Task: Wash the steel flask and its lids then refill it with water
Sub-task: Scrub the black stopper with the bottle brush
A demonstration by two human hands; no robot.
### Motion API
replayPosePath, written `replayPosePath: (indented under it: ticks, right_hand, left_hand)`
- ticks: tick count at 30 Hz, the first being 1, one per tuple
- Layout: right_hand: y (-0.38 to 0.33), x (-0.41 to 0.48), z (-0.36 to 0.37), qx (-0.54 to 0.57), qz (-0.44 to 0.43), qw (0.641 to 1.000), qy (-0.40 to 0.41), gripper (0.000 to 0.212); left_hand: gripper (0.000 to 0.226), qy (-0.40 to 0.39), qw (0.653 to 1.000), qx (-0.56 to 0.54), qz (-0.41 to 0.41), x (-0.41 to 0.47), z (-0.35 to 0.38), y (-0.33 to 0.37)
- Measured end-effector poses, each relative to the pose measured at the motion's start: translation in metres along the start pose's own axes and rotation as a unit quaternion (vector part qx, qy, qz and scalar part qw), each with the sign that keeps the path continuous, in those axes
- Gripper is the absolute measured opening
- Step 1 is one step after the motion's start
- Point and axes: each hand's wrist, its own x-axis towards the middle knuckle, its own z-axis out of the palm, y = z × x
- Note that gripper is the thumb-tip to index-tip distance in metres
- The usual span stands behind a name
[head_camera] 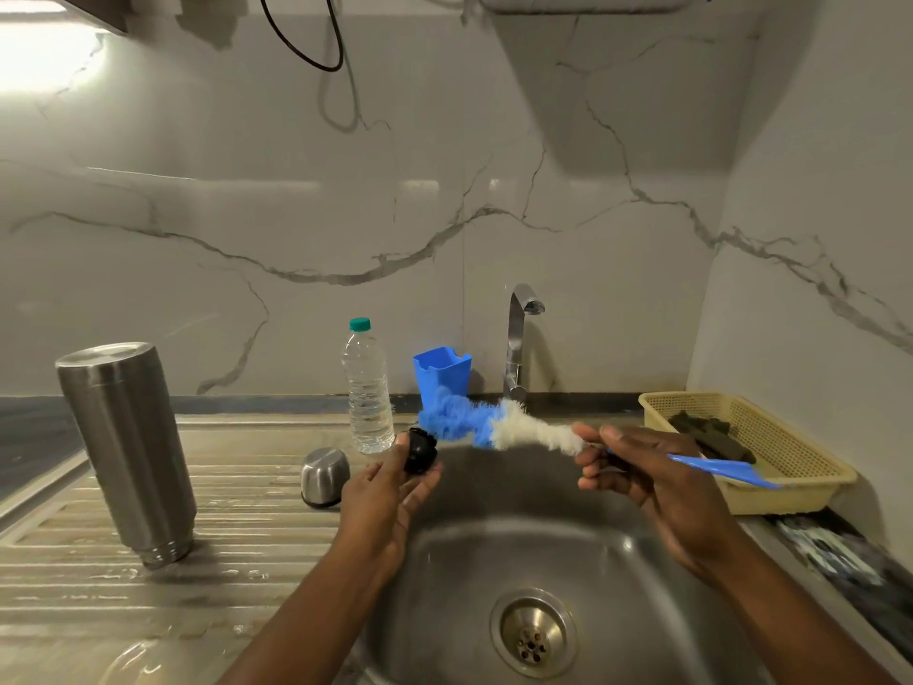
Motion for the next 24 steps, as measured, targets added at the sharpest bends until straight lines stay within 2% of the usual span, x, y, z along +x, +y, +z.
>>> replayPosePath:
  ticks: [4, 9, 12, 17, 21, 24]
  right_hand:
    - [0.007, -0.003, 0.009, -0.049, 0.010, 0.998, -0.042, 0.033]
    - [0.003, -0.002, 0.000, -0.027, 0.011, 0.999, -0.032, 0.029]
    - [0.010, -0.003, 0.006, -0.059, 0.019, 0.997, -0.054, 0.033]
    - [0.002, -0.001, -0.002, -0.025, 0.013, 0.999, -0.038, 0.032]
    - [0.014, -0.004, 0.010, -0.087, 0.026, 0.993, -0.075, 0.033]
    - [0.009, -0.002, 0.007, -0.071, 0.006, 0.996, -0.052, 0.031]
  left_hand:
    - [0.026, -0.017, 1.000, 0.015, -0.018, -0.005, 0.004, -0.002]
    - [0.025, -0.005, 1.000, 0.010, -0.008, -0.005, 0.002, 0.004]
    - [0.019, -0.008, 1.000, 0.024, -0.018, -0.011, 0.006, -0.001]
    - [0.028, 0.008, 1.000, 0.026, -0.006, -0.006, 0.000, 0.006]
    - [0.033, -0.035, 0.997, 0.061, -0.028, -0.013, 0.002, -0.004]
    - [0.031, -0.027, 0.997, 0.069, -0.016, -0.011, 0.004, -0.004]
